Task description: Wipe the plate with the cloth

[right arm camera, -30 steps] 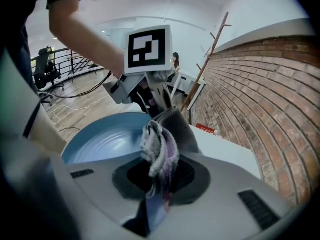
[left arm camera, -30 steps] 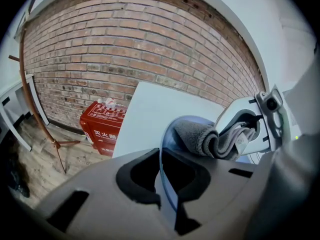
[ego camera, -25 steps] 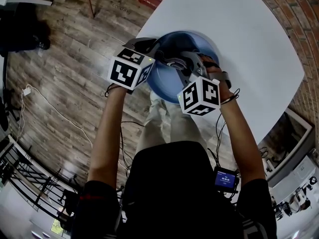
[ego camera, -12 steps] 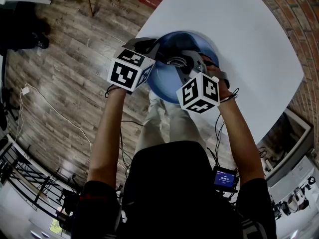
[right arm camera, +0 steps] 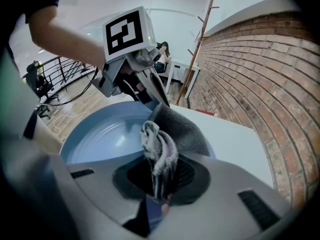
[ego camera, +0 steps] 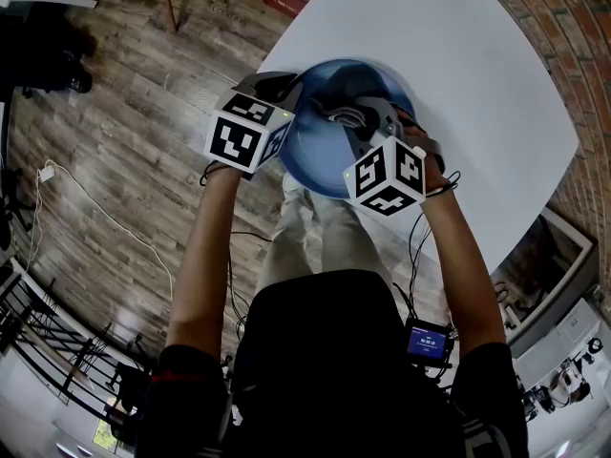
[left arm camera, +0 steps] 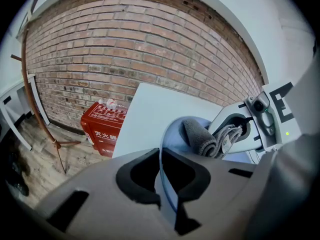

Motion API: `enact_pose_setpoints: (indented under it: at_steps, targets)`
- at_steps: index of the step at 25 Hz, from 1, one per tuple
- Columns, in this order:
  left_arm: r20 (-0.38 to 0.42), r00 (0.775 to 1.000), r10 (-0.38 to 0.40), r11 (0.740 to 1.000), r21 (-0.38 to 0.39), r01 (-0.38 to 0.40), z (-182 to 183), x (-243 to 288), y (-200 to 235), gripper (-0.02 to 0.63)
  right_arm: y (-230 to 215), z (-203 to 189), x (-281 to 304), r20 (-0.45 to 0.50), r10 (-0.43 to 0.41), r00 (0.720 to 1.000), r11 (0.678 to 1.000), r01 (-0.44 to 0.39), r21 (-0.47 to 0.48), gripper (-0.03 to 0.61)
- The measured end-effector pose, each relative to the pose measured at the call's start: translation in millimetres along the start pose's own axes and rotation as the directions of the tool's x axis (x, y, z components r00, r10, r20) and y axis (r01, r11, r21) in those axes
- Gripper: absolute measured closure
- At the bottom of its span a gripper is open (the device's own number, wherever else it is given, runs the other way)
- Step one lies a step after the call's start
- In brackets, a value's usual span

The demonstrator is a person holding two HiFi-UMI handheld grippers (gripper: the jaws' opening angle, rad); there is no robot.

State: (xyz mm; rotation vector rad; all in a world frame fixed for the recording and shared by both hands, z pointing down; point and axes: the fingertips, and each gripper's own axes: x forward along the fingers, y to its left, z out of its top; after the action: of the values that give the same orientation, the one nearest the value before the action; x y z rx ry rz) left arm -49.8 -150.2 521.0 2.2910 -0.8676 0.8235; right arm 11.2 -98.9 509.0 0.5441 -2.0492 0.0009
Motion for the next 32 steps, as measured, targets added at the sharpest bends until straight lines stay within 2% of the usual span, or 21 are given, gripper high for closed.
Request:
enact_pose_setpoints:
  at_steps: [15, 32]
  targets:
    - [0.005, 1.0, 0.007, 1.0, -0.006, -0.007, -1.1, -0.5, -2.6, 0.578, 1.7, -28.2, -16.0, -0.069, 0.006, 0.998, 1.0, -0.005, 0.017, 0.528]
    - [0.006, 1.0, 0.017, 1.0, -0.02, -0.017, -1.6, -0.4, -1.1, 0.578, 14.1, -42.4, -25.3, -0.112, 0.024, 0.993, 0.999, -0.02, 0.035, 0.528]
